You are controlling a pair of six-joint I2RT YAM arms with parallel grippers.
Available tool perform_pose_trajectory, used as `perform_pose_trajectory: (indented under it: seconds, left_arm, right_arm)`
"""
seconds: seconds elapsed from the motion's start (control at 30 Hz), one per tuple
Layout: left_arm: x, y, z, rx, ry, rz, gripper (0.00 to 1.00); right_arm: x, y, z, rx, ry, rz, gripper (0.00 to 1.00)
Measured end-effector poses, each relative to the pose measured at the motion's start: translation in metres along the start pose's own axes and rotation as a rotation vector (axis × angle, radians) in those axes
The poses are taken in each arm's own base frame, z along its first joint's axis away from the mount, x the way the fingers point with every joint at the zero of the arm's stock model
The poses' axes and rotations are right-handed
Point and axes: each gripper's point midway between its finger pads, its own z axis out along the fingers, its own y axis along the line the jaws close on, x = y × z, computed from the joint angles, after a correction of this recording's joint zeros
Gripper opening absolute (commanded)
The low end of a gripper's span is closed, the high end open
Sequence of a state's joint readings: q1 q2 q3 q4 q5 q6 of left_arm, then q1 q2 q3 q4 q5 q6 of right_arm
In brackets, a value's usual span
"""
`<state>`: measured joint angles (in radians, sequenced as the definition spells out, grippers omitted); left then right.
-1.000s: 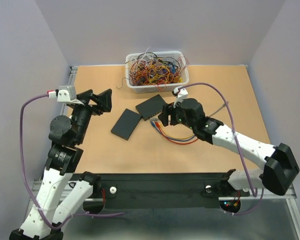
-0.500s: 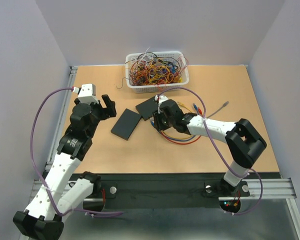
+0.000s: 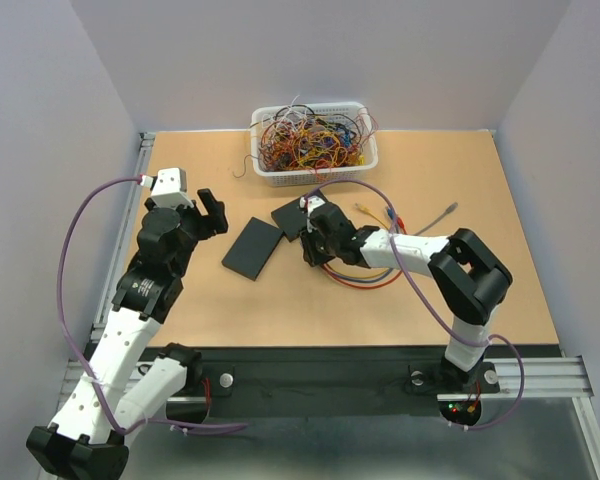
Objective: Insert the plug into the switch port
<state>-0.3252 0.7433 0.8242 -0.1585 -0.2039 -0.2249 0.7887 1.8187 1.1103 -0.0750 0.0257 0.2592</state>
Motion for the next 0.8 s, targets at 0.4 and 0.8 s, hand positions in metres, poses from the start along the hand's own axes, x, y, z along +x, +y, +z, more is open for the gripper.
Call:
perform_pose_trajectory:
  seconds: [0.4,0.8]
  left_arm:
    - [0.0,0.0,0.0,-0.001,0.001,0.0,0.84]
    - [0.001,0.001,0.0,-0.002,0.004,0.001,0.84]
  right_arm:
    - [0.007,-0.006,0.01,0.036,0.018,-0.026,0.33]
    - [0.004,-0.018,0.019,0.098,0.011,-0.05,0.33]
